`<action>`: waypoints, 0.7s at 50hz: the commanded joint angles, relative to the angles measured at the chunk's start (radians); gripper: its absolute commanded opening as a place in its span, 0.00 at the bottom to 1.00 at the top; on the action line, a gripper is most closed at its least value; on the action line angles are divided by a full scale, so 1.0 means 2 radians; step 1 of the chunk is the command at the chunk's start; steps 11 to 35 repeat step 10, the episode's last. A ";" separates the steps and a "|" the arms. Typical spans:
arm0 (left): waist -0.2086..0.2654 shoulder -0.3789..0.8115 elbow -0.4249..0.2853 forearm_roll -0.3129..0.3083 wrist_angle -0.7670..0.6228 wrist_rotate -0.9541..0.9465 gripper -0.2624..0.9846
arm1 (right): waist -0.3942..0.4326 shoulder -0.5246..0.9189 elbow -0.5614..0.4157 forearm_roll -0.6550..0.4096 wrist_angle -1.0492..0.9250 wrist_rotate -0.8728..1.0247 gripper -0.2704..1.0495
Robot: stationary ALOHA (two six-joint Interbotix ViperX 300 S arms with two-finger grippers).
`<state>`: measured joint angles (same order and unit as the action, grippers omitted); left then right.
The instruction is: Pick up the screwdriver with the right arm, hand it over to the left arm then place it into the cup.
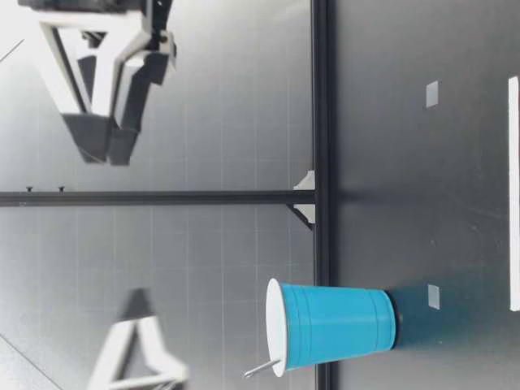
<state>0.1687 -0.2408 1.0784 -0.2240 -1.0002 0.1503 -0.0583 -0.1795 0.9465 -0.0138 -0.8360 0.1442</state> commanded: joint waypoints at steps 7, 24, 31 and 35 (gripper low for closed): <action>-0.067 -0.037 -0.033 0.012 0.087 -0.002 0.71 | -0.003 -0.034 -0.001 0.001 0.027 -0.002 0.74; -0.077 -0.038 -0.044 0.015 0.124 -0.002 0.71 | -0.003 -0.038 -0.002 0.001 0.047 -0.002 0.74; -0.077 -0.038 -0.044 0.015 0.124 -0.002 0.71 | -0.003 -0.038 -0.002 0.001 0.047 -0.002 0.74; -0.077 -0.038 -0.044 0.015 0.124 -0.002 0.71 | -0.003 -0.038 -0.002 0.001 0.047 -0.002 0.74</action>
